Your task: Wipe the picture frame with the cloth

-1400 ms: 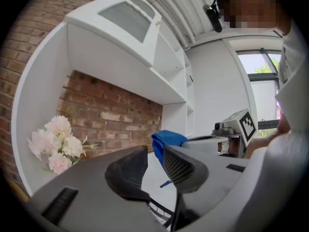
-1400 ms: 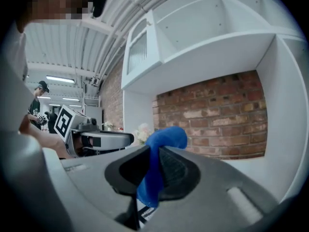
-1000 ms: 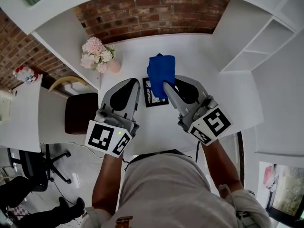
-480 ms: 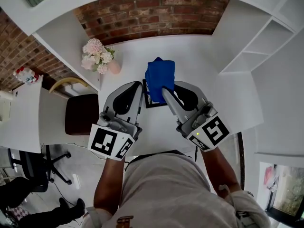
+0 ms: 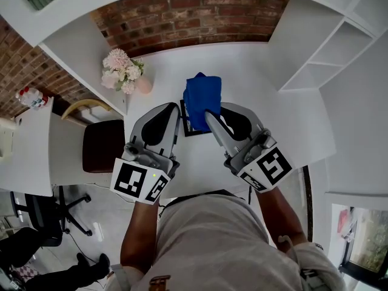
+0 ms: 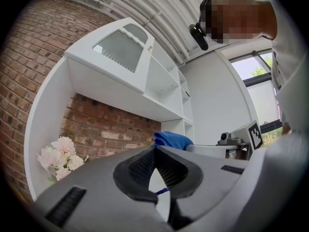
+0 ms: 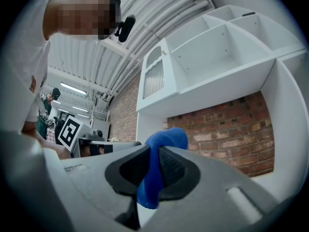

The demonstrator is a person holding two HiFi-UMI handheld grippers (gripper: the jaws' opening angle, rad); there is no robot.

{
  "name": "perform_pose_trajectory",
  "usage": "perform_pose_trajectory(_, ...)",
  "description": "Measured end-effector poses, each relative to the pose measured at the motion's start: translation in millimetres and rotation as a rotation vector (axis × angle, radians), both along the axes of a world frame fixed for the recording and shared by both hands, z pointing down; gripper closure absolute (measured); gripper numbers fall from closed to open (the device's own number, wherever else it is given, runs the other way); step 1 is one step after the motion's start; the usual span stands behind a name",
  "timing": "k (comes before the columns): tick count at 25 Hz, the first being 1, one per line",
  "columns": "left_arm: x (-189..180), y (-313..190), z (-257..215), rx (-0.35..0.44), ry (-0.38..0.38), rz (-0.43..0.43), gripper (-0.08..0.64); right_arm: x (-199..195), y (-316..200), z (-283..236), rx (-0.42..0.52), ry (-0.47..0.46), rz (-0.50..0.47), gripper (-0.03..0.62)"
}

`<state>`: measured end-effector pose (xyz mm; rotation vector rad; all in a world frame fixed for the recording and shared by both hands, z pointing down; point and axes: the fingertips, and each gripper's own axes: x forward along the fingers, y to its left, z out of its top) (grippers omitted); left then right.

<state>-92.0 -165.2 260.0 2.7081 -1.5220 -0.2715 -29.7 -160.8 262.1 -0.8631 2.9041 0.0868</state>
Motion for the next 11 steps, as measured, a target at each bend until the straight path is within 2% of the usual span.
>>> perform_pose_trajectory(11,-0.6,-2.1,-1.0,0.002,0.002,-0.004,0.560,3.8,-1.2,1.9,-0.004,0.006,0.005,0.548)
